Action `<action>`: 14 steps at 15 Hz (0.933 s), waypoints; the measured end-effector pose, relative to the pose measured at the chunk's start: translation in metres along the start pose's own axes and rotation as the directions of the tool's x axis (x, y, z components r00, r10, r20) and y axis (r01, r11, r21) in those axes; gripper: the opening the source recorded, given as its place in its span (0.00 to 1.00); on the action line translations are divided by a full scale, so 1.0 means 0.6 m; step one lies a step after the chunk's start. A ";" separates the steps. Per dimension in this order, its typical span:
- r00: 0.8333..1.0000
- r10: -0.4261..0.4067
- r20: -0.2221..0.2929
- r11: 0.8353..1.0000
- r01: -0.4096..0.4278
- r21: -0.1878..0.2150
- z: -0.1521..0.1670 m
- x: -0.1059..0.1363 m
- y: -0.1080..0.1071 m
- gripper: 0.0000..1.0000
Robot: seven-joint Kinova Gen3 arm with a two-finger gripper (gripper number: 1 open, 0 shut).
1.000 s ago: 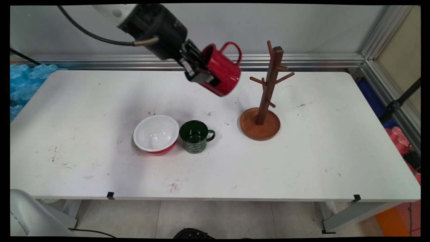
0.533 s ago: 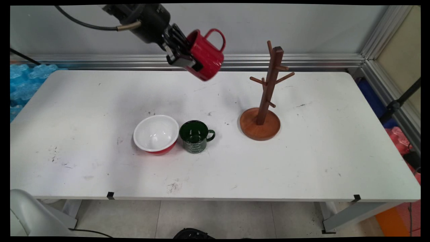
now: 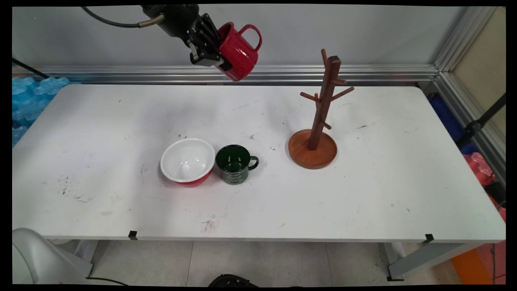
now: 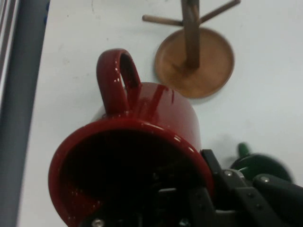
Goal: Place the picked object on the table
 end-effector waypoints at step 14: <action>0.900 0.418 0.124 0.908 -0.410 -0.085 0.145 -0.021 -0.113 0.00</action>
